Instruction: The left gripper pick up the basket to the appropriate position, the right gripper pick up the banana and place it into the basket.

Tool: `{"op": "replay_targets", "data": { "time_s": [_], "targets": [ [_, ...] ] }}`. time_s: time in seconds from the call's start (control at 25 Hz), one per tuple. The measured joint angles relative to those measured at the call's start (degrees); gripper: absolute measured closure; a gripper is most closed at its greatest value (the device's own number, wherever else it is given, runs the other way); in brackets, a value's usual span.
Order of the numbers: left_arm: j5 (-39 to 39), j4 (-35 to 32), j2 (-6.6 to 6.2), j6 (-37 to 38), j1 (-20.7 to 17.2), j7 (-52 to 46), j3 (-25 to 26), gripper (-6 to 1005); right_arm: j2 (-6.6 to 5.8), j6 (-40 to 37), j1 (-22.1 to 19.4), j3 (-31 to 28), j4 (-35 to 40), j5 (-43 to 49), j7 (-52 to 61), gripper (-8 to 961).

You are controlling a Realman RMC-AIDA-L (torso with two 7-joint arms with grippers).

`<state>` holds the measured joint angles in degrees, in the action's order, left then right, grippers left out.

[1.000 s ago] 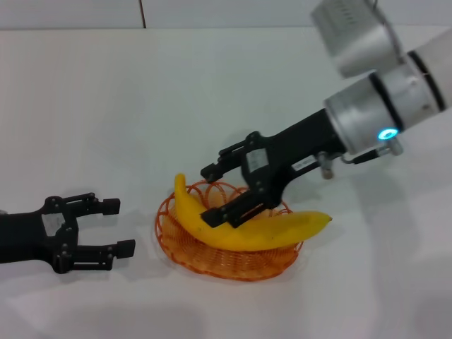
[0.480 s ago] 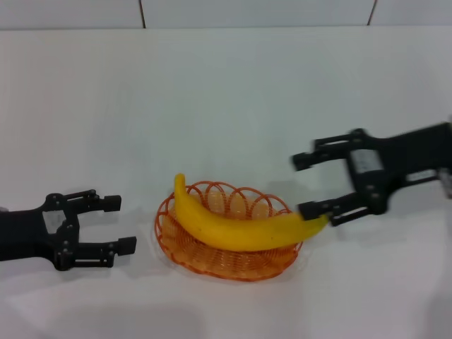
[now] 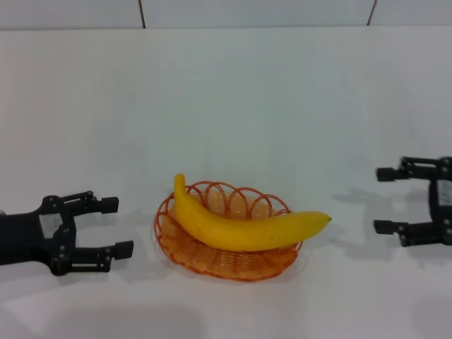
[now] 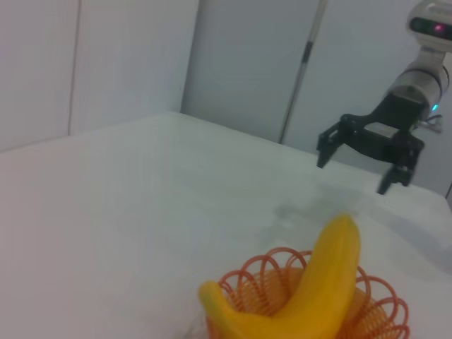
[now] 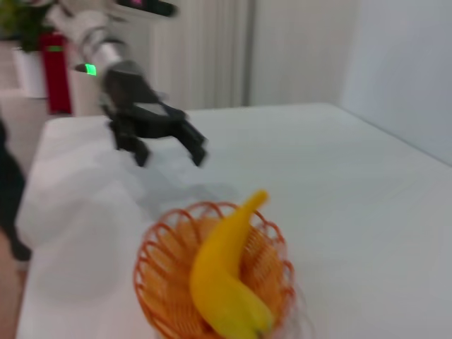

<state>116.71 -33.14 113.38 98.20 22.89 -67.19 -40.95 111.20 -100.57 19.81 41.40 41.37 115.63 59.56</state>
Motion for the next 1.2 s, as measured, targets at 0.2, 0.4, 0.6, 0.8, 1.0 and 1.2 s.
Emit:
{"op": "replay_targets", "data": {
  "time_s": [0.2, 0.4, 0.6, 0.8, 1.0, 1.2],
  "targets": [
    [-0.39, 0.0, 0.69, 0.07, -0.83, 4.61, 0.05, 111, -0.26, 1.4, 0.09, -7.24, -5.51, 5.63, -3.27, 130],
    [-0.43, 0.0, 1.63, -0.38, -0.74, 8.64, 0.86, 111, 0.16, 5.83, 0.57, -7.5, -8.75, 8.67, -6.27, 129],
    [0.01, 0.25, 2.9, -0.61, -0.94, 16.38, 4.44, 112, 1.66, 5.98, 2.28, -7.57, -9.17, 11.42, -7.0, 129],
    [0.04, 0.53, 2.95, -0.64, -1.04, 17.31, 5.17, 112, 1.77, 3.96, 2.9, -7.79, -9.19, 11.46, -7.04, 129],
    [0.08, 0.53, 2.99, -0.65, -1.07, 17.3, 5.21, 112, 1.77, 2.49, 2.98, -7.92, -9.17, 11.39, -7.15, 129],
    [0.1, 0.53, 2.99, -0.65, -1.09, 17.2, 5.25, 110, 1.72, 2.46, 3.08, -7.96, -9.17, 11.22, -7.17, 129]
  ]
}}
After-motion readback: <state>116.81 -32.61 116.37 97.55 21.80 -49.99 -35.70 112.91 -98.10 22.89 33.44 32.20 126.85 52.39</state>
